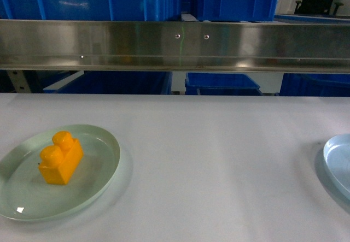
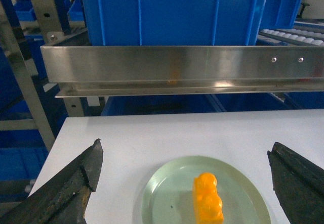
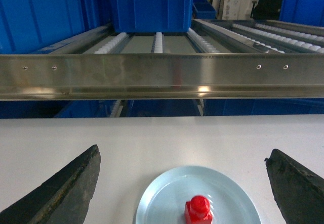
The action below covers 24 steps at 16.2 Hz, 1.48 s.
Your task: Sort and place red and yellow blocks in left bins
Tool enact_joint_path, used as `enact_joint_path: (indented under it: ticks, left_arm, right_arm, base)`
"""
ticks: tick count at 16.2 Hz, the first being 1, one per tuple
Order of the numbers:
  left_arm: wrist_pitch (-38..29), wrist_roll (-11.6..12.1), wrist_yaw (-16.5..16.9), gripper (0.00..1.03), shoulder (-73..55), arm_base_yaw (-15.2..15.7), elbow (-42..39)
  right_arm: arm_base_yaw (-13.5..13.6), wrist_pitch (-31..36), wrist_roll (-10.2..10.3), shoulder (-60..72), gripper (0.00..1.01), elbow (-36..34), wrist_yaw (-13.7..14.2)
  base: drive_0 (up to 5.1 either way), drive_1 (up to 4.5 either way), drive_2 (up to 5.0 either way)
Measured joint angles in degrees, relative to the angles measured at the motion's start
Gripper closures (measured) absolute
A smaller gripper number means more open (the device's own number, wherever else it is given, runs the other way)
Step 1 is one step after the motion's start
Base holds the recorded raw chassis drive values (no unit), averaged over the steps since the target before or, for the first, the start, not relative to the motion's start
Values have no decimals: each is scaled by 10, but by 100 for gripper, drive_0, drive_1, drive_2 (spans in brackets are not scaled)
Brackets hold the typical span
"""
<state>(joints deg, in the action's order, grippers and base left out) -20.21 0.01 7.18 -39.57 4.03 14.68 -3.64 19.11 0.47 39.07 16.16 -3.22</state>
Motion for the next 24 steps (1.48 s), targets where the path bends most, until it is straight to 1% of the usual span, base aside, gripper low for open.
enact_joint_path:
  ticks: [1, 2, 3, 4, 5, 6, 7, 8, 11, 12, 13, 14, 16, 17, 18, 21, 22, 24]
  left_arm:
    - [42, -1, 22, 5, -232, -10, 143]
    - [52, 0, 17, 5, -282, -19, 163]
    - [53, -2, 13, 5, -333, -22, 179]
    - [28, -2, 0, 5, -376, -30, 182]
    - [0, -2, -5, 5, -414, -34, 182]
    - [-47, 1, -17, 5, -438, -43, 169]
    - [-70, 2, -25, 5, -440, -45, 151]
    - [-74, 4, -24, 5, -436, -48, 147]
    - [-79, 4, -27, 5, -429, -46, 147]
    - [-78, 4, -27, 5, -429, -46, 147]
    - [-78, 4, -27, 5, -429, -46, 147]
    - [-78, 4, -27, 5, -429, -46, 147]
    - [-78, 4, -27, 5, -429, -46, 147]
    - [-78, 4, -27, 5, -429, -46, 147]
    - [-78, 4, -27, 5, -429, -46, 147]
    - [-78, 4, -27, 5, -429, -46, 147]
    - [-78, 4, -27, 5, -429, -46, 147]
    - [-78, 4, -27, 5, -429, -46, 147]
  right_arm:
    - [-22, -43, 26, 258, 3, 175, -36]
    - [-27, -64, 35, 328, 3, 217, -44]
    - [-32, -57, 38, 385, 3, 242, -45]
    - [-35, -38, 38, 427, 3, 247, -41]
    - [-36, -2, 26, 463, 3, 240, -23]
    - [-36, 21, 19, 476, 3, 228, -12]
    - [-36, 24, 14, 478, 3, 223, -11]
    - [-36, 32, 11, 476, 3, 224, -10]
    - [-36, 31, 9, 470, 3, 224, -10]
    - [-36, 27, 11, 472, 3, 224, -15]
    - [-36, 44, 15, 487, 3, 221, -17]
    - [-36, 63, 20, 534, 3, 225, -19]
    - [-43, 75, 20, 641, 3, 235, -37]
    - [-48, 79, 7, 683, 3, 235, -51]
    - [-52, 71, 5, 685, 3, 245, -61]
    - [-81, 68, -12, 696, 3, 261, -64]
    - [-86, 66, -18, 699, 3, 262, -73]
    - [-89, 59, -21, 698, 3, 264, -73]
  base:
    - [0, 0, 0]
    - [0, 0, 0]
    - [0, 0, 0]
    - [0, 0, 0]
    - [0, 0, 0]
    - [0, 0, 0]
    - [0, 0, 0]
    - [0, 0, 0]
    - [0, 0, 0]
    - [0, 0, 0]
    - [0, 0, 0]
    - [0, 0, 0]
    - [0, 0, 0]
    - [0, 0, 0]
    - [0, 0, 0]
    - [0, 0, 0]
    - [0, 0, 0]
    - [0, 0, 0]
